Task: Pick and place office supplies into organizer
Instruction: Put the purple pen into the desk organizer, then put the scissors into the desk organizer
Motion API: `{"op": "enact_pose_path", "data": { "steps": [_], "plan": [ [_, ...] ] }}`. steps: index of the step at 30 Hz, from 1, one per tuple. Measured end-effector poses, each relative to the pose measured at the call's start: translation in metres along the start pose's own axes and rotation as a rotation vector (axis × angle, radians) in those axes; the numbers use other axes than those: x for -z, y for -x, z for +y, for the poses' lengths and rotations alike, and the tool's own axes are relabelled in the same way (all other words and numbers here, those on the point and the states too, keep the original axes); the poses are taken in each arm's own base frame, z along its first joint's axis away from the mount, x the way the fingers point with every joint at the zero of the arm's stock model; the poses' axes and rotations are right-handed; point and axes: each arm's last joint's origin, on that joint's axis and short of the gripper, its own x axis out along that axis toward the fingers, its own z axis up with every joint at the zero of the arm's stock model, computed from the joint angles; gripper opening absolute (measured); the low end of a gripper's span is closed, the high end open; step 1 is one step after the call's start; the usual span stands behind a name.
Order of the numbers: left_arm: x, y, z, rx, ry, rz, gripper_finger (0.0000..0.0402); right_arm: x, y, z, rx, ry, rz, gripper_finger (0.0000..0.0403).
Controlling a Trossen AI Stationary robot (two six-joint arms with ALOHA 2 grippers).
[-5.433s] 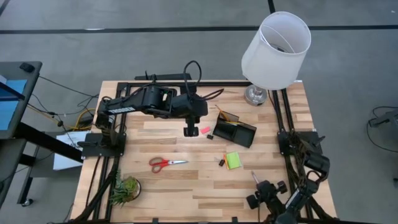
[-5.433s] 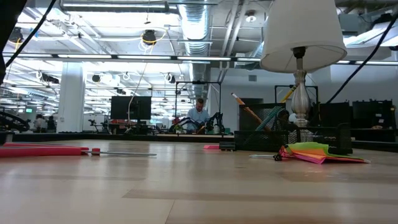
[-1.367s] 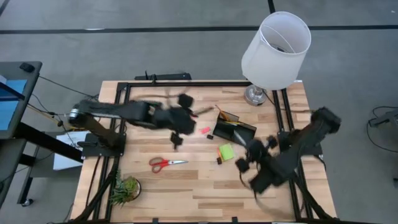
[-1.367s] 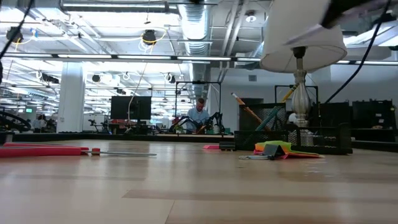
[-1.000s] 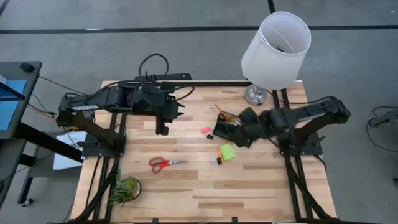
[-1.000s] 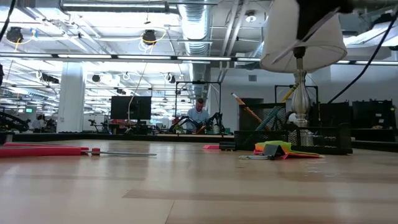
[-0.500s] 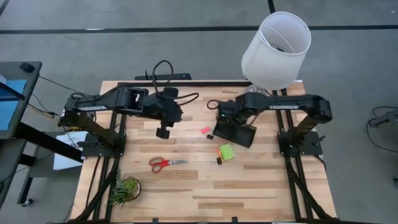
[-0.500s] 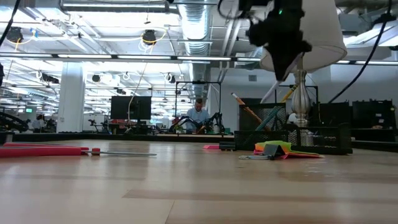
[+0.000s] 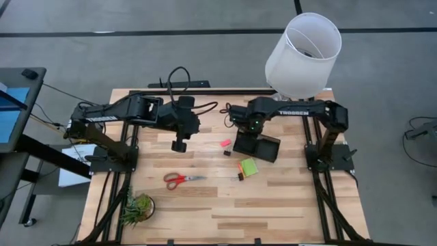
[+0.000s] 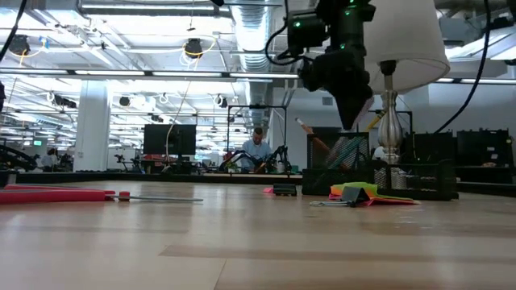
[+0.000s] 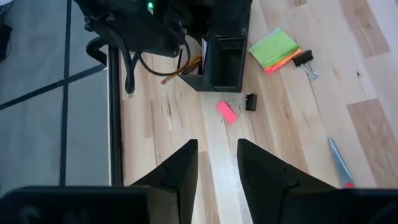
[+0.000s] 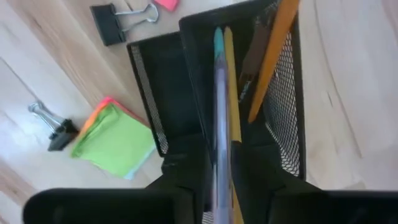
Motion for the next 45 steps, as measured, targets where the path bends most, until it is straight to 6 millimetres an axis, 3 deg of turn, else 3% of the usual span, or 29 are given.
{"op": "enact_pose_path", "data": {
  "steps": [5,9,12,16,23,27,31,35,39,45],
  "plan": [
    [0.001,0.0,0.0,0.002,0.019,0.007,0.0105,-0.006,-0.006,-0.001,0.008,0.067,0.021,0.009],
    [0.001,0.0,-0.001,0.005,0.04,0.015,0.0105,-0.007,0.003,-0.002,0.031,0.059,0.011,0.0105],
    [0.002,0.0,-0.001,0.005,0.069,0.016,0.0105,-0.005,0.025,-0.002,0.033,0.033,0.005,0.0109],
    [0.001,0.0,-0.002,0.009,0.151,0.014,0.0105,0.006,0.069,0.005,0.005,0.059,-0.102,0.0109],
    [0.005,0.004,-0.025,0.02,0.279,0.093,0.0105,0.055,0.142,0.031,-0.021,0.093,-0.493,0.0108],
    [0.02,-0.013,-0.062,0.027,0.316,0.191,0.0105,0.098,0.158,0.047,0.035,0.097,-0.645,0.0108],
    [0.05,-0.034,-0.11,0.049,0.316,0.324,0.0105,0.137,0.149,0.062,0.033,0.084,-0.724,0.0108],
    [0.082,-0.052,-0.143,0.079,0.364,0.465,0.0105,0.166,0.125,0.077,0.002,0.072,-0.782,0.0108],
    [0.105,-0.067,-0.158,0.094,0.388,0.534,0.0105,0.186,0.094,0.092,-0.027,0.027,-0.856,0.0108],
    [0.119,-0.092,-0.17,0.204,0.43,0.444,0.0105,0.208,0.049,0.118,-0.095,-0.01,-0.903,0.0108]
  ]
}}
